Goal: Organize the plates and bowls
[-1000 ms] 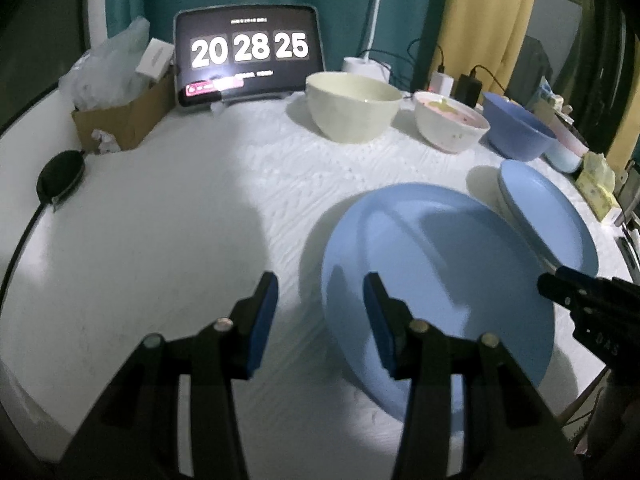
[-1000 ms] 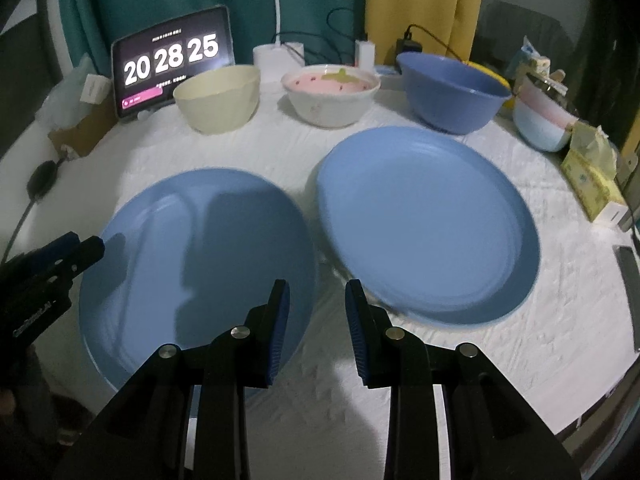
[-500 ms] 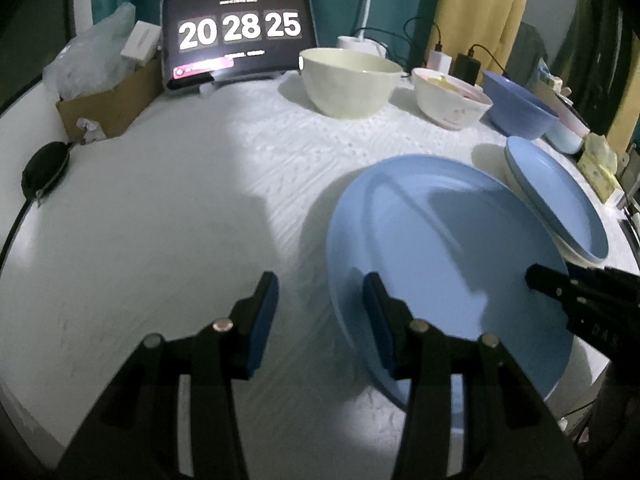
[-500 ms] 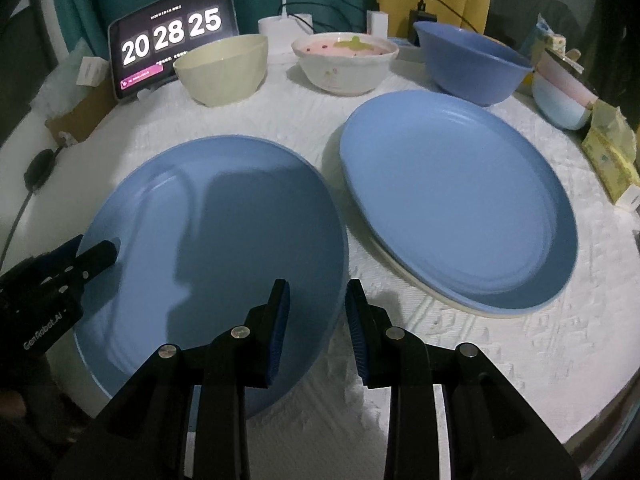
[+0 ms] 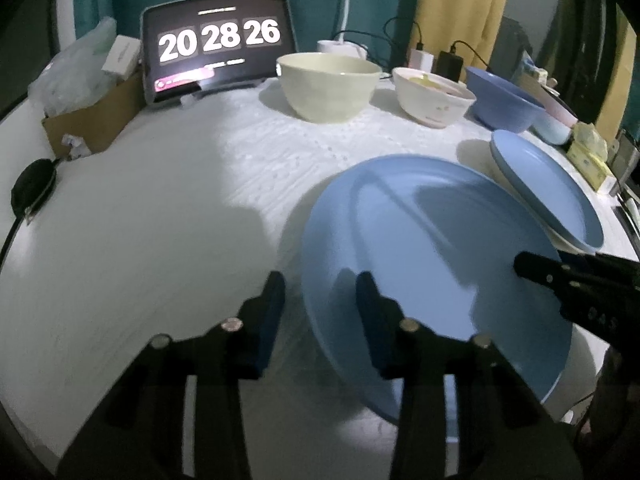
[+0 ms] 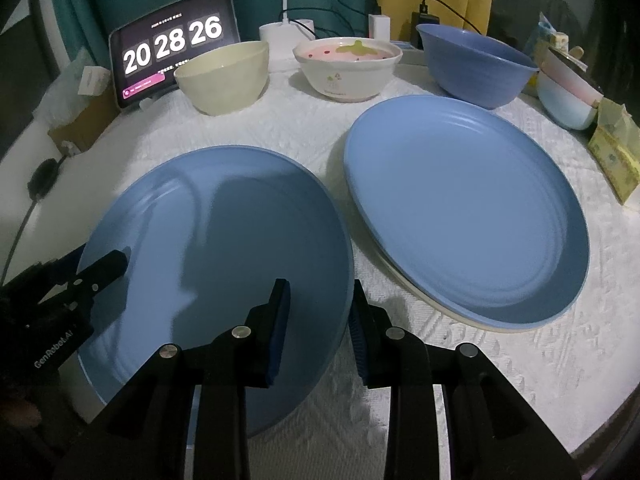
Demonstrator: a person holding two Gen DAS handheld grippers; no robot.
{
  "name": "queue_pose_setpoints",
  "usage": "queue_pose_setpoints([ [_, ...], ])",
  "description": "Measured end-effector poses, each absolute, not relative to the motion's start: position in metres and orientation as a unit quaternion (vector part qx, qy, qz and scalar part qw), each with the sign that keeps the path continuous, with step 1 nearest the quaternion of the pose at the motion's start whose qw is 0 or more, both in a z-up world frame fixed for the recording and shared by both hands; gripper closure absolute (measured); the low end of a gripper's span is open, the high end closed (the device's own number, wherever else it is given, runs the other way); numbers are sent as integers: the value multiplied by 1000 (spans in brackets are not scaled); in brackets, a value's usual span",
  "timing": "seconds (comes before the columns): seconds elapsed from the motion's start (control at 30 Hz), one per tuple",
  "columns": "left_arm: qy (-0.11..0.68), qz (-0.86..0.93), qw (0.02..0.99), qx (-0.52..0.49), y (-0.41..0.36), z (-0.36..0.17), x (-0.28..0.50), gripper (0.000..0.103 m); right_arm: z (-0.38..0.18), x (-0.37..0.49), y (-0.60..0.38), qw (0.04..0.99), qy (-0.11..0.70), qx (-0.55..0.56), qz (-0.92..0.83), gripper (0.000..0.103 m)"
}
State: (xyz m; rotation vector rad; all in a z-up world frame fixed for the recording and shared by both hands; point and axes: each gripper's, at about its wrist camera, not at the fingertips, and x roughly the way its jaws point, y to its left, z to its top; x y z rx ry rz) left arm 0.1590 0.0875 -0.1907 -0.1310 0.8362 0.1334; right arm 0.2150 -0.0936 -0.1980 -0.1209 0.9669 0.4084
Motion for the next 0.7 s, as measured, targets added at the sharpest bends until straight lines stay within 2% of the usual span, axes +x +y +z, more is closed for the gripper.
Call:
queue_pose_setpoints([
  [0.03,406,59,910,-63,86,-190,159,76,-198,215,-94,864,461,-56,196,73],
  [0.17,407,59,909,-65,86,-190,158,78,-198,216,-96,864,462,-50,196,77],
  [0.7,382,64,919,-68,91,-168,148,79,-175,207,-90,875,434,-57,208,79],
])
